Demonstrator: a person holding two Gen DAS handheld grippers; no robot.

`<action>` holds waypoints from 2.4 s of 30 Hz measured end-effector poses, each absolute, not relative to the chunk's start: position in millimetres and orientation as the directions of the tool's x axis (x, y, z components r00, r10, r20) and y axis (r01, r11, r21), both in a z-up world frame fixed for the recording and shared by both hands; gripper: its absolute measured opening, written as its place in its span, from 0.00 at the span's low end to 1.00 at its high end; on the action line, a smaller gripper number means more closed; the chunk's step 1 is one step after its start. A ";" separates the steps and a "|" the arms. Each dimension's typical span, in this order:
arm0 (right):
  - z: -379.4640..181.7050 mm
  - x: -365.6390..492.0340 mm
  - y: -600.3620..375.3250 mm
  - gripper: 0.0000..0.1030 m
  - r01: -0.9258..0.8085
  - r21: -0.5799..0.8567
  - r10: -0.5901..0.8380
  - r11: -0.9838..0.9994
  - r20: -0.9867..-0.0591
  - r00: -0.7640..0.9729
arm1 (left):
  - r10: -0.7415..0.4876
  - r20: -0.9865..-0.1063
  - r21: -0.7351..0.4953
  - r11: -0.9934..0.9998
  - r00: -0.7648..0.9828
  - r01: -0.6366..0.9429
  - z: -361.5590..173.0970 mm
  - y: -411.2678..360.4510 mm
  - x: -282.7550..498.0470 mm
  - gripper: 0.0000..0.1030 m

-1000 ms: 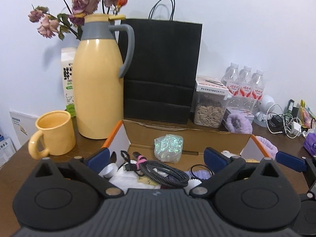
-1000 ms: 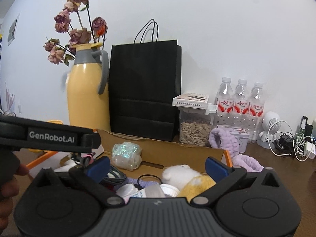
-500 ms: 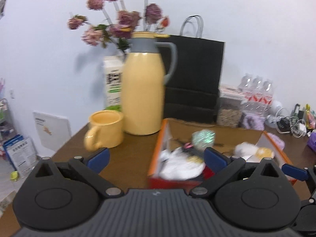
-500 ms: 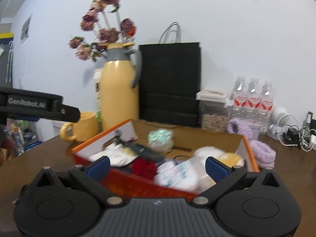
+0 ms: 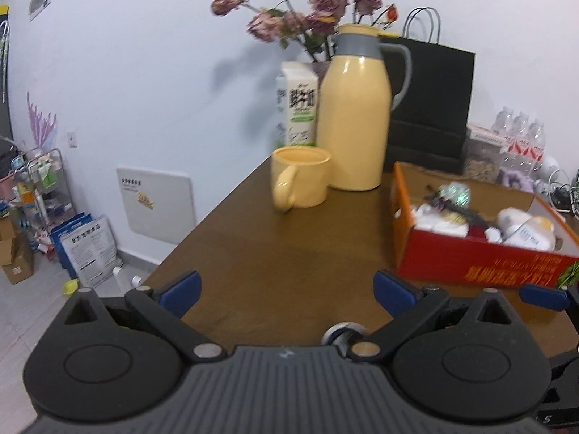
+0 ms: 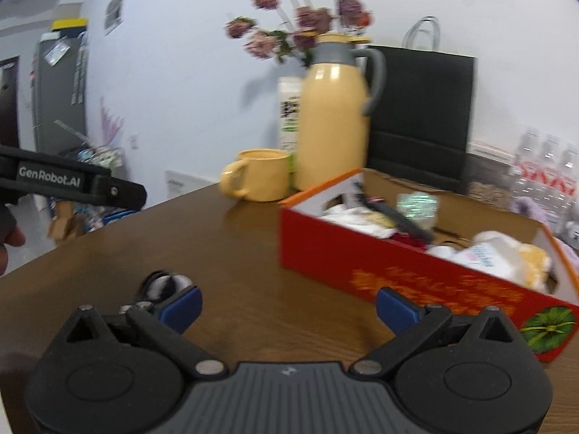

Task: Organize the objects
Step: 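Withdraw both tools from the box toward the table, then grasp the small black cable with the right tool, then grasp the white round disc with the left tool while the right tool holds the black cable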

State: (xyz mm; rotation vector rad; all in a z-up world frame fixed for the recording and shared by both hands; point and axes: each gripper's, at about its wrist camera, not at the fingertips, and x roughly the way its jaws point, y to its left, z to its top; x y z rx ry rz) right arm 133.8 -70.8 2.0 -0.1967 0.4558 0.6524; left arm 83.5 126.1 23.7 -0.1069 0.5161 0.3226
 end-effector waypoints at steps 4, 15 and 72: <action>-3.6 127.5 -44.1 0.94 -0.673 -0.029 0.577 0.740 -0.487 0.656 | 0.292 -0.515 -0.019 0.936 0.806 -0.352 13.8 145.2 69.8 1.00; -19.8 122.0 25.7 0.61 -0.755 -0.033 0.603 0.655 -0.580 0.548 | 0.294 -0.530 -0.044 0.927 0.796 -0.372 -2.1 176.8 47.0 0.99; -24.2 175.3 -134.6 0.35 -0.802 0.032 0.660 0.596 -0.589 0.467 | -0.096 -0.660 -0.041 0.995 0.745 0.092 -33.3 24.0 165.8 0.50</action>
